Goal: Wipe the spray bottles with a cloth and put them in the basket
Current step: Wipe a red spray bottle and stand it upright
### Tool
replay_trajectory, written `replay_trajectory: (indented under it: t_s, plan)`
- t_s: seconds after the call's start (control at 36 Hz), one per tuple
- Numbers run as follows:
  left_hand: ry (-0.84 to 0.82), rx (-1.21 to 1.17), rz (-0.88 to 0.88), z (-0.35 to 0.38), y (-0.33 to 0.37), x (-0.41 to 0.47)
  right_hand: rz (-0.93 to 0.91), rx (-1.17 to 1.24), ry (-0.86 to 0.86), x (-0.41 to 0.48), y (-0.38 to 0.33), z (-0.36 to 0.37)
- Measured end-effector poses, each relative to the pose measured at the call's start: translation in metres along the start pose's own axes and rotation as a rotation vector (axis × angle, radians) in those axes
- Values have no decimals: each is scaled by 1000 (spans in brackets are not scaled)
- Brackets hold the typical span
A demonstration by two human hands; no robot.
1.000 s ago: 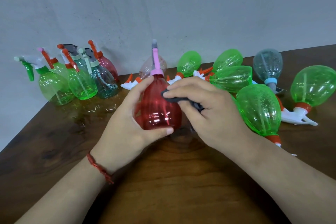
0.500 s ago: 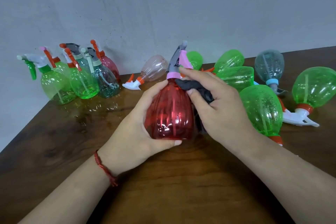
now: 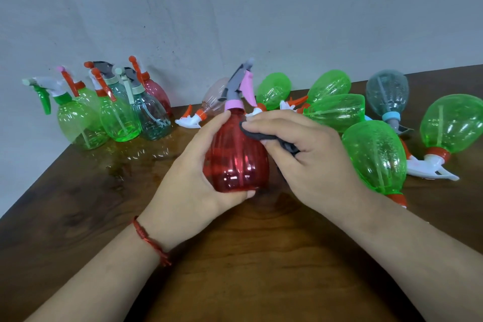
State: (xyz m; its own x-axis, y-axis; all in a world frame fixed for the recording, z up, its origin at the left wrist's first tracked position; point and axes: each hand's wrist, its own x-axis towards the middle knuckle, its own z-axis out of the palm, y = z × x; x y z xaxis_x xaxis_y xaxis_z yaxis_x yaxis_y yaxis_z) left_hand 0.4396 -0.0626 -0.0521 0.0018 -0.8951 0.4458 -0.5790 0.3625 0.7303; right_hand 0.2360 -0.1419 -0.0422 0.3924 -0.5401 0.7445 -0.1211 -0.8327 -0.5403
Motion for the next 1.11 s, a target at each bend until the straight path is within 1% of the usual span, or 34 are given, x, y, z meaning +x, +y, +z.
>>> replay_trajectory:
  t_s: [0.19, 0.33, 0.44, 0.61, 0.72, 0.78, 0.92, 1.0, 1.06, 1.11]
  plan:
    - [156, -192, -131, -8, 8, 5, -135, -53, -98, -3, -7, 1]
    - [181, -325, -152, -6, 9, 7, -193, -100, -116, -3, -9, -2]
    - [136, -276, -133, -4, 17, 5, -229, -142, -55, -3, -8, -3]
    - [31, -64, -50, -7, 9, 1, -80, -136, 37, -2, -3, 1]
    - [-47, -10, 17, -1, 8, 0, -32, -202, 109, -1, -1, 0]
    - [-54, 12, 48, 2, 8, -1, -34, -236, 126, -1, -2, 0]
    - [-40, 36, 49, -1, 11, -1, -57, -357, 146, -1, -6, 2]
    - [-65, 63, 86, 1, 15, -4, -29, -382, 185, -2, -6, 3]
    - [-76, 82, 104, 3, 17, -4, 0, -346, 191, -2, -4, 2]
    - [-77, 108, 112, 4, 17, -4, 44, -243, 172, -1, -2, 1]
